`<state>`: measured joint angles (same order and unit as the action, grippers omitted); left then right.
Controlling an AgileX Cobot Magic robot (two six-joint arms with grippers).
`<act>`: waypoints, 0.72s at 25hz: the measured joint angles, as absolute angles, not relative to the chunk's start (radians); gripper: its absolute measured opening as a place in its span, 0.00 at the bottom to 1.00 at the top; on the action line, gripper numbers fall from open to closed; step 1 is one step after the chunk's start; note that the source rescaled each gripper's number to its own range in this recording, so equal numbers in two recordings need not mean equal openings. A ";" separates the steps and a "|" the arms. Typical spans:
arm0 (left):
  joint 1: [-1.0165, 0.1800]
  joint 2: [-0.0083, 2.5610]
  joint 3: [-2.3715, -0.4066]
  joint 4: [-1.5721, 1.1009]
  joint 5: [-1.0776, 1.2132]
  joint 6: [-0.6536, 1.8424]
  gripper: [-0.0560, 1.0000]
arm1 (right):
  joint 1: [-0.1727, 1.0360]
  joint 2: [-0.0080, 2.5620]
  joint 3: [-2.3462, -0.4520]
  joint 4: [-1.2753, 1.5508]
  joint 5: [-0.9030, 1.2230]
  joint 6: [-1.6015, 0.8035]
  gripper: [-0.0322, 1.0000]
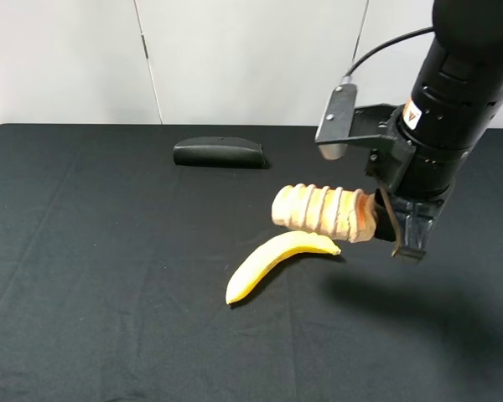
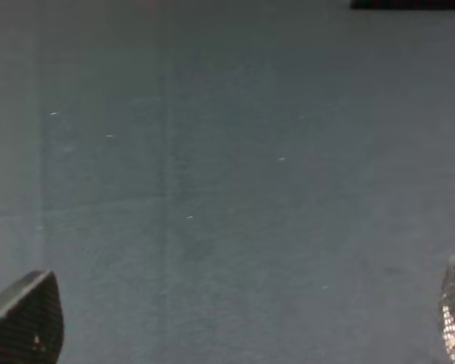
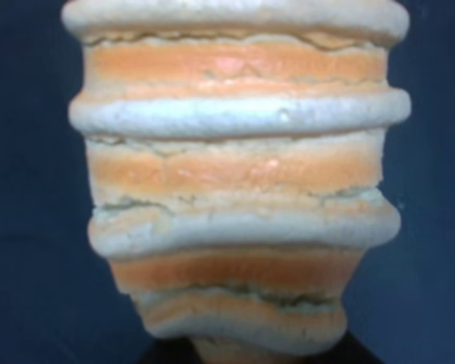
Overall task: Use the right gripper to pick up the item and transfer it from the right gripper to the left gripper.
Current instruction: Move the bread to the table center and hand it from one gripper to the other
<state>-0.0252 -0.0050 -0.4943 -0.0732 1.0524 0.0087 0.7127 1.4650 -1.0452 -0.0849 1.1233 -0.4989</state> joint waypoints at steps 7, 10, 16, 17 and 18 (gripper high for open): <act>-0.025 0.025 -0.497 -0.224 1.047 0.009 0.99 | 0.806 1.465 -1.045 -0.085 1.126 -0.503 0.05; -0.025 0.114 -0.512 -0.284 1.038 0.009 0.99 | 0.812 1.464 -1.045 -0.082 1.126 -0.503 0.05; -0.025 0.331 -0.521 -0.484 0.950 0.094 0.99 | 0.812 1.429 -1.056 -0.080 1.135 -0.502 0.05; -0.025 0.369 -0.522 -0.533 0.937 0.121 0.99 | 0.812 1.425 -1.069 -0.079 1.145 -0.499 0.05; -0.025 0.407 -0.523 -0.586 0.925 0.157 0.99 | 0.812 1.422 -1.085 -0.079 1.157 -0.494 0.05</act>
